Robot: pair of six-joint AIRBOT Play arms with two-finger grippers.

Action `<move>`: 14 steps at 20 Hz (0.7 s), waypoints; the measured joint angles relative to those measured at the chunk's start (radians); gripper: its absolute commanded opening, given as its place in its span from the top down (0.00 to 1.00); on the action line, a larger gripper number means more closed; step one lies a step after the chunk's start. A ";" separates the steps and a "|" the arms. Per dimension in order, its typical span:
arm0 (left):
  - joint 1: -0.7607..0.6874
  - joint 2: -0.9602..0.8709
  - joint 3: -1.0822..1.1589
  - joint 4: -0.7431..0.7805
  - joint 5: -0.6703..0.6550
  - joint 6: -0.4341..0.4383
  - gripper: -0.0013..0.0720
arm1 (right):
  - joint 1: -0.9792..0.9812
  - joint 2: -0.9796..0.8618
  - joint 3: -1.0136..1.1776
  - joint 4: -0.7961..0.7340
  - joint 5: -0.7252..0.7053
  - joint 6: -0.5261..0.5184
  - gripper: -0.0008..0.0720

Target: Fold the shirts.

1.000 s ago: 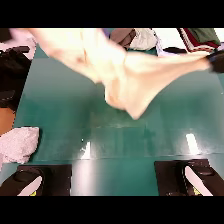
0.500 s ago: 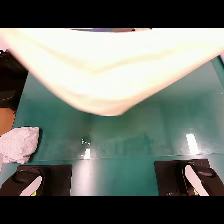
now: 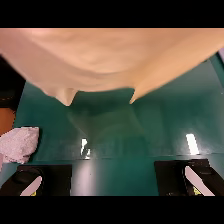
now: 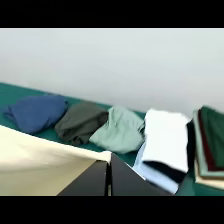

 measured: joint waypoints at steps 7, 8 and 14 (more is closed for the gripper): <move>0.000 0.037 0.112 -0.084 -0.046 0.002 0.95 | 0.004 0.003 0.154 -0.124 0.090 0.014 0.97; 0.000 0.032 0.092 -0.087 -0.047 0.002 0.95 | 0.004 0.000 0.144 -0.138 0.096 0.020 0.97; 0.000 -0.122 -0.198 -0.083 -0.053 -0.026 0.95 | 0.006 -0.176 0.004 -0.154 0.159 0.050 0.97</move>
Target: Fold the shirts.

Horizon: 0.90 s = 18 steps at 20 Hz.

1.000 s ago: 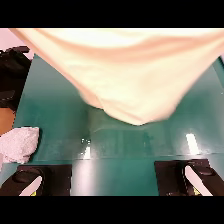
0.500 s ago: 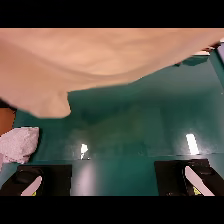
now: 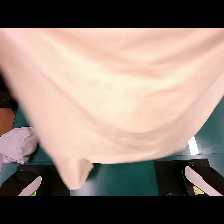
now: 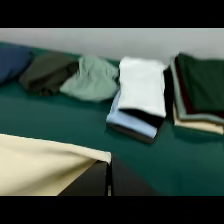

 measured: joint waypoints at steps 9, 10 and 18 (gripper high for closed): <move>0.030 -0.513 -0.225 0.060 0.221 -0.090 0.34 | 0.045 -0.436 -0.198 0.011 -0.151 -0.004 0.38; 0.040 -0.542 -0.215 0.061 0.238 -0.110 0.32 | 0.045 -0.461 -0.198 0.011 -0.182 -0.004 0.38; 0.192 -0.477 -0.259 0.064 -0.063 -0.199 0.32 | -0.005 -0.423 -0.235 0.158 -0.097 -0.031 0.38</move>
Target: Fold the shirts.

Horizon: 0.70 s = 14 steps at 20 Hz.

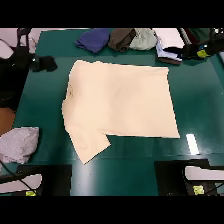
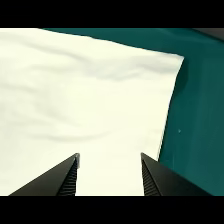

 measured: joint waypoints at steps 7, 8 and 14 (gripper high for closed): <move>0.031 0.328 -0.604 -0.062 -0.045 -0.048 0.10 | 0.043 0.243 -0.305 0.056 0.015 -0.022 0.38; 0.031 0.353 -0.669 -0.084 -0.036 -0.052 0.10 | 0.052 0.275 -0.340 0.060 0.006 -0.023 0.38; 0.034 0.413 -0.904 -0.300 0.069 0.014 0.10 | 0.081 0.395 -0.455 0.065 -0.024 -0.011 0.38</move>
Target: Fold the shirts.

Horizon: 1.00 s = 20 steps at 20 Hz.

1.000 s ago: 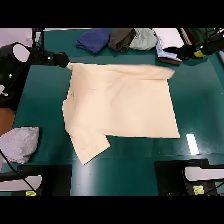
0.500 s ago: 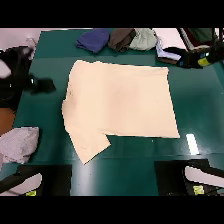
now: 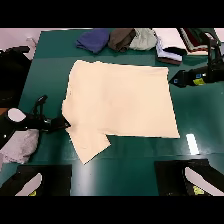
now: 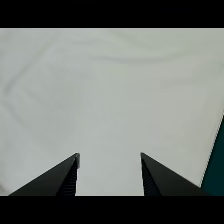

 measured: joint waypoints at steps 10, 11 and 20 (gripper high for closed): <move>-0.019 0.010 -0.077 -0.141 0.079 0.070 0.95 | -0.050 0.081 -0.136 -0.004 0.048 0.019 0.38; -0.022 0.010 -0.074 -0.145 0.081 0.072 0.95 | -0.086 0.082 -0.164 -0.006 0.068 0.019 0.38; -0.032 0.010 -0.002 -0.123 0.027 0.129 0.95 | -0.579 0.039 -0.527 -0.053 0.180 0.015 0.34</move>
